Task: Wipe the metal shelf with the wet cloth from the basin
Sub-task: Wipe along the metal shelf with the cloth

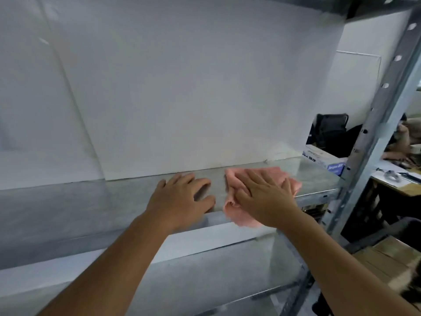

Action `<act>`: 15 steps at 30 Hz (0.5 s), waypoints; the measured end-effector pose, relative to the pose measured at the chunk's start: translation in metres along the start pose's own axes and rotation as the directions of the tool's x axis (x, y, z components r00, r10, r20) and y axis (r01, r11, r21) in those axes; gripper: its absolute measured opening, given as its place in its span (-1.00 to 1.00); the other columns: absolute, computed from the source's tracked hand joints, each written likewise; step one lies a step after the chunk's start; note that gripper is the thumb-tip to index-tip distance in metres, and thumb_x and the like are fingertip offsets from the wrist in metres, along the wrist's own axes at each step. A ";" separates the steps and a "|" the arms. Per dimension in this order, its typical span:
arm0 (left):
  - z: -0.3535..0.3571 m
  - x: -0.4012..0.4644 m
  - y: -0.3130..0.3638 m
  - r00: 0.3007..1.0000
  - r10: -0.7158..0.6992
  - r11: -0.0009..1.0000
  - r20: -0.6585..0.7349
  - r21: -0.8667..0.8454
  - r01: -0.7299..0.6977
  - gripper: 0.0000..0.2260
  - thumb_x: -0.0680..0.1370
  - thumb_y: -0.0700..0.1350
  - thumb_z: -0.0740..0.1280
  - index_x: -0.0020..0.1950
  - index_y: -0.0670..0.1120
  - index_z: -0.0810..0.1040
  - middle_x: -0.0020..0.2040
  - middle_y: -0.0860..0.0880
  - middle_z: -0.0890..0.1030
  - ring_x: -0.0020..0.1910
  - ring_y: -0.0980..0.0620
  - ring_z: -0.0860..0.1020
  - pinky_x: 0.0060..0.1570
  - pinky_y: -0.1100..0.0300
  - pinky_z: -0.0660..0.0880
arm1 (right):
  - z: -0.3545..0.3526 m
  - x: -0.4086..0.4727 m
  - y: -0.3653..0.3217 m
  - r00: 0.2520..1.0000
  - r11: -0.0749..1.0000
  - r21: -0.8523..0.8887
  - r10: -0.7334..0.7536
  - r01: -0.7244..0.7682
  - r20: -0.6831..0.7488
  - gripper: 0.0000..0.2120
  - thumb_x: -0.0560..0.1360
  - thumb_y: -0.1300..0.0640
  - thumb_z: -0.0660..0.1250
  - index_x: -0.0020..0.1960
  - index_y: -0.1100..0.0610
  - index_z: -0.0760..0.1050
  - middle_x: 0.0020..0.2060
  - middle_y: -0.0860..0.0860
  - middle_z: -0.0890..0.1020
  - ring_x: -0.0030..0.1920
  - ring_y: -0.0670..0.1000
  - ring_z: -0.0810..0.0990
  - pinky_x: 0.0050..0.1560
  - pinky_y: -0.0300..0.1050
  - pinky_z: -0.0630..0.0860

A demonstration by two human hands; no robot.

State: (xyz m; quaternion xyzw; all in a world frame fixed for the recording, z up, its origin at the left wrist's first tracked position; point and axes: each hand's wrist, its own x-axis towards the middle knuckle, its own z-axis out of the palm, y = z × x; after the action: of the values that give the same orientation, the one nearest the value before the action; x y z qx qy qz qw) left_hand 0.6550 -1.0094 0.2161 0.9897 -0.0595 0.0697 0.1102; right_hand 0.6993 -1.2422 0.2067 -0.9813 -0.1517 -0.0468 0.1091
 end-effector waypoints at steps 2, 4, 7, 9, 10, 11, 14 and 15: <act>-0.003 -0.007 -0.013 1.000 -0.003 1.000 -0.008 0.011 0.003 -0.40 0.48 0.43 0.00 0.50 0.31 0.29 0.59 0.13 0.31 0.58 0.02 0.18 0.50 -0.14 0.15 | -0.003 0.001 -0.007 1.000 0.999 0.038 0.020 -0.020 -0.022 -0.32 0.51 -0.31 -0.21 0.64 -0.37 -0.02 0.72 -0.18 0.11 0.72 0.08 0.02 0.54 0.53 0.00; -0.004 -0.014 -0.022 1.000 -0.005 1.000 -0.009 0.010 0.005 -0.40 0.47 0.43 -0.02 0.49 0.31 0.29 0.59 0.13 0.30 0.58 0.02 0.18 0.49 -0.13 0.16 | 0.001 -0.009 -0.004 0.998 0.999 0.036 0.029 -0.027 -0.049 -0.33 0.52 -0.31 -0.24 0.64 -0.39 -0.02 0.71 -0.18 0.14 0.72 0.07 0.05 0.54 0.54 0.02; -0.006 -0.023 -0.031 1.000 -0.016 1.000 0.000 0.017 0.016 -0.38 0.46 0.46 -0.05 0.50 0.34 0.25 0.64 0.11 0.24 0.62 -0.02 0.12 0.52 -0.18 0.10 | 0.013 -0.030 -0.010 0.999 0.999 -0.031 -0.015 0.013 -0.050 -0.33 0.52 -0.31 -0.32 0.65 -0.41 -0.16 0.72 -0.20 0.07 0.73 0.09 -0.01 0.55 0.57 0.00; -0.008 -0.027 -0.033 1.000 -0.030 0.999 0.008 0.020 0.029 -0.40 0.49 0.45 -0.03 0.51 0.35 0.23 0.65 0.10 0.20 0.63 -0.03 0.09 0.54 -0.19 0.06 | 0.012 -0.022 -0.022 0.999 1.000 -0.021 -0.016 0.015 -0.046 -0.31 0.49 -0.33 -0.34 0.64 -0.43 -0.14 0.71 -0.22 0.09 0.72 0.08 0.01 0.56 0.56 -0.04; -0.010 -0.028 -0.033 0.999 -0.034 0.999 0.012 0.018 0.034 -0.42 0.51 0.45 -0.01 0.52 0.35 0.23 0.66 0.10 0.19 0.64 -0.03 0.08 0.54 -0.19 0.05 | 0.009 -0.011 -0.028 0.999 1.000 -0.004 -0.027 0.027 -0.041 -0.30 0.48 -0.34 -0.33 0.64 -0.43 -0.08 0.71 -0.21 0.12 0.72 0.08 0.04 0.56 0.56 -0.04; -0.011 -0.029 -0.032 0.999 -0.036 0.999 0.016 0.020 0.036 -0.43 0.52 0.44 0.01 0.51 0.35 0.24 0.66 0.09 0.19 0.64 -0.03 0.07 0.54 -0.19 0.04 | 0.005 0.000 -0.033 0.999 0.999 0.005 -0.040 0.040 -0.024 -0.29 0.48 -0.34 -0.33 0.63 -0.42 -0.03 0.70 -0.20 0.16 0.71 0.10 0.08 0.55 0.55 -0.02; -0.012 -0.030 -0.032 0.999 -0.045 0.998 0.018 0.033 0.045 -0.42 0.51 0.45 0.01 0.51 0.34 0.24 0.66 0.09 0.19 0.63 -0.03 0.08 0.54 -0.20 0.06 | -0.002 0.004 -0.037 0.996 0.995 -0.045 -0.088 0.089 0.024 -0.30 0.51 -0.34 -0.31 0.63 -0.32 0.04 0.71 -0.15 0.14 0.70 0.15 0.09 0.54 0.56 0.07; -0.012 -0.032 -0.034 0.998 -0.055 0.998 0.025 0.035 0.054 -0.41 0.51 0.45 0.01 0.52 0.34 0.24 0.66 0.09 0.19 0.63 -0.03 0.08 0.54 -0.20 0.05 | 0.003 -0.005 -0.036 0.993 0.991 -0.063 -0.116 0.118 0.033 -0.32 0.54 -0.30 -0.32 0.63 -0.25 0.04 0.73 -0.13 0.08 0.71 0.18 0.06 0.51 0.60 0.12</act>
State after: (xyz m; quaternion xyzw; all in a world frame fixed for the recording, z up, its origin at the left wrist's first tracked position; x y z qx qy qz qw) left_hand 0.6264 -0.9708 0.2161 0.9935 -0.0326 0.0549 0.0942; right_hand 0.6836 -1.2098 0.2101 -0.9743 -0.2090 -0.0437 0.0720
